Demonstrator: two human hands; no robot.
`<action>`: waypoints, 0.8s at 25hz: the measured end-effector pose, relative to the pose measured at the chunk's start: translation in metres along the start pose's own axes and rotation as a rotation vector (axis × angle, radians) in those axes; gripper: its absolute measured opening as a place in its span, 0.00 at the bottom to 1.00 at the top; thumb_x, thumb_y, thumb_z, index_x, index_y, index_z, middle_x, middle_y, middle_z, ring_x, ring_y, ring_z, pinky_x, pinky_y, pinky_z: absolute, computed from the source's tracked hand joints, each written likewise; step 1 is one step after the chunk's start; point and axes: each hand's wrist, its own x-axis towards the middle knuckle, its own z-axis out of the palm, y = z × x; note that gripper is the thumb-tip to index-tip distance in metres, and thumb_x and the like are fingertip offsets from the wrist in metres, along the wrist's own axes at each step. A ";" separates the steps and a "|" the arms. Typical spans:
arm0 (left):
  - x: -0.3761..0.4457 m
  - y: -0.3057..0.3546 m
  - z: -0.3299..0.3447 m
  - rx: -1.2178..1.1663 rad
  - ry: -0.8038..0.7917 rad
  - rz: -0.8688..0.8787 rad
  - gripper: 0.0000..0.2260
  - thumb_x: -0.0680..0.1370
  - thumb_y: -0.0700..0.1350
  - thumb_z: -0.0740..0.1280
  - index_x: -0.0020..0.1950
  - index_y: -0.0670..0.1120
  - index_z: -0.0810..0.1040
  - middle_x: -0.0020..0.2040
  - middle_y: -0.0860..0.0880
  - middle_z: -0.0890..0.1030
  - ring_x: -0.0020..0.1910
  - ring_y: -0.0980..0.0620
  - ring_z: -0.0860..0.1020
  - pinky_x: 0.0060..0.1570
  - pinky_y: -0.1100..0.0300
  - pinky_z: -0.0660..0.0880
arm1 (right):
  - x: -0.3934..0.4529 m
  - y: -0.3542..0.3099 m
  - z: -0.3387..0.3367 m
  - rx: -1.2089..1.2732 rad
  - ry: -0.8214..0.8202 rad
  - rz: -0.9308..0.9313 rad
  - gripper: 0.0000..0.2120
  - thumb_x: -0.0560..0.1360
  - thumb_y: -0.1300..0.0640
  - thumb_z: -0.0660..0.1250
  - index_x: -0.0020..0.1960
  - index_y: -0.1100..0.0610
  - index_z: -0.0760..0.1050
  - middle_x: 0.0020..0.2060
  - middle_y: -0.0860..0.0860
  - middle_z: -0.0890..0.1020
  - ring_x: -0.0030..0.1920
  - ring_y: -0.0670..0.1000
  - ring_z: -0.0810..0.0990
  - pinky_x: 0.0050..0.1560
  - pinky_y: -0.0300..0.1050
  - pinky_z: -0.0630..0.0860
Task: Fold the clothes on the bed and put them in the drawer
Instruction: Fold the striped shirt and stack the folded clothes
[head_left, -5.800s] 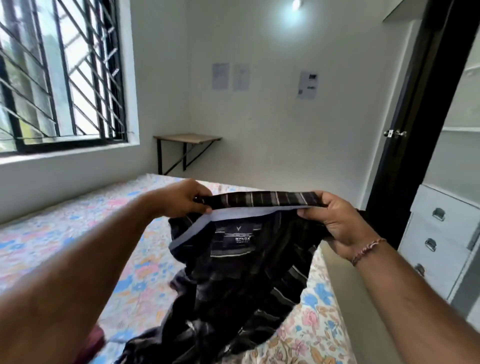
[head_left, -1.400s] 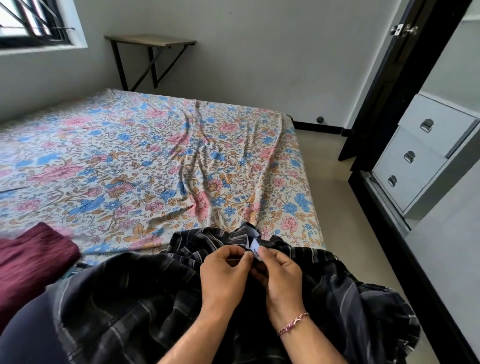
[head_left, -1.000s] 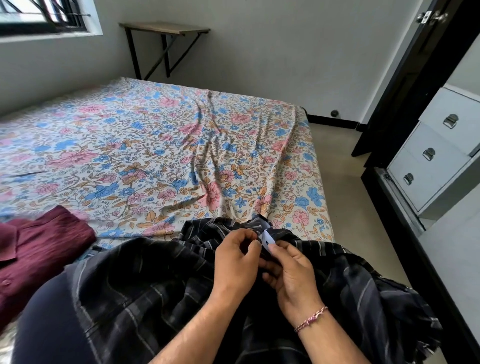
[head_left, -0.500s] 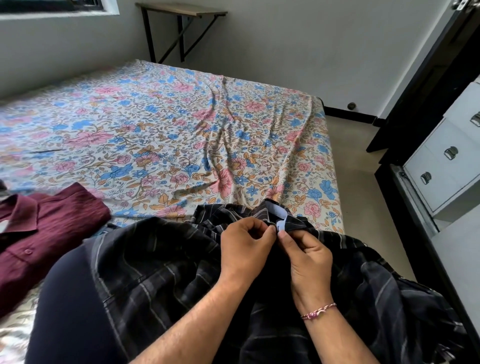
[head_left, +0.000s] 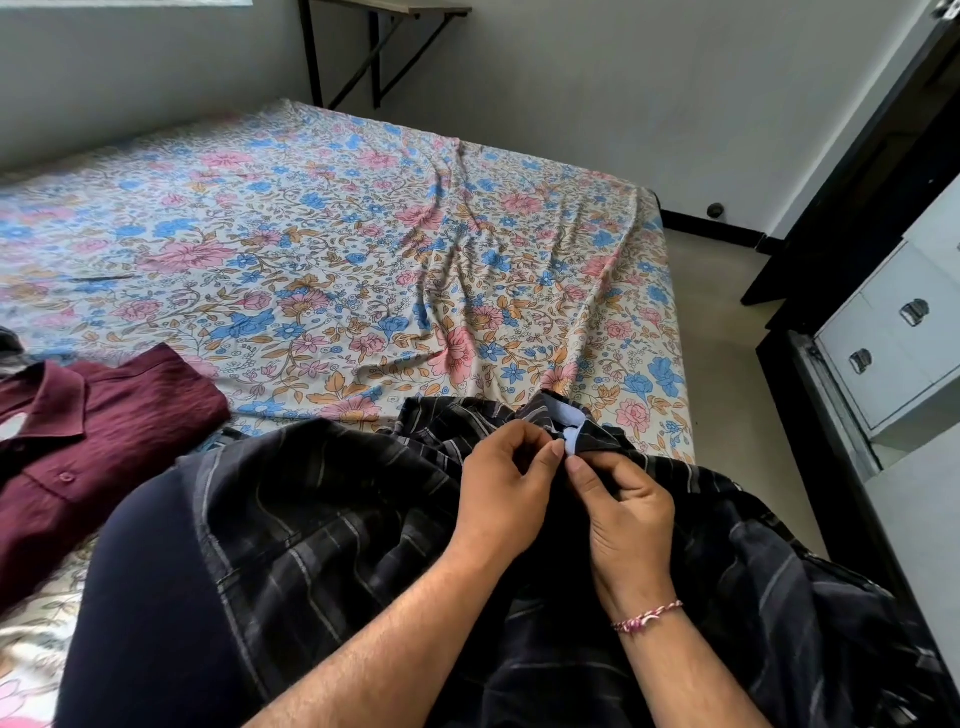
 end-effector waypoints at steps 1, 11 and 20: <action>0.000 0.001 -0.001 -0.029 0.005 -0.020 0.06 0.79 0.46 0.75 0.42 0.49 0.83 0.39 0.51 0.85 0.38 0.57 0.81 0.41 0.59 0.79 | -0.001 -0.001 0.000 0.002 -0.006 -0.011 0.04 0.74 0.66 0.75 0.47 0.60 0.86 0.44 0.56 0.88 0.48 0.55 0.87 0.53 0.45 0.82; 0.000 0.005 -0.004 -0.176 0.022 -0.112 0.05 0.79 0.41 0.74 0.43 0.44 0.85 0.37 0.47 0.85 0.35 0.56 0.81 0.41 0.58 0.80 | 0.002 0.000 0.000 -0.144 -0.066 -0.104 0.04 0.74 0.64 0.76 0.47 0.57 0.86 0.42 0.52 0.88 0.45 0.52 0.87 0.50 0.42 0.82; 0.011 0.005 -0.012 -0.236 -0.141 -0.292 0.09 0.77 0.36 0.73 0.37 0.41 0.81 0.30 0.47 0.79 0.30 0.55 0.74 0.37 0.63 0.73 | 0.007 0.006 -0.003 -0.137 -0.117 -0.066 0.09 0.75 0.70 0.73 0.46 0.57 0.84 0.41 0.51 0.87 0.43 0.46 0.85 0.46 0.38 0.81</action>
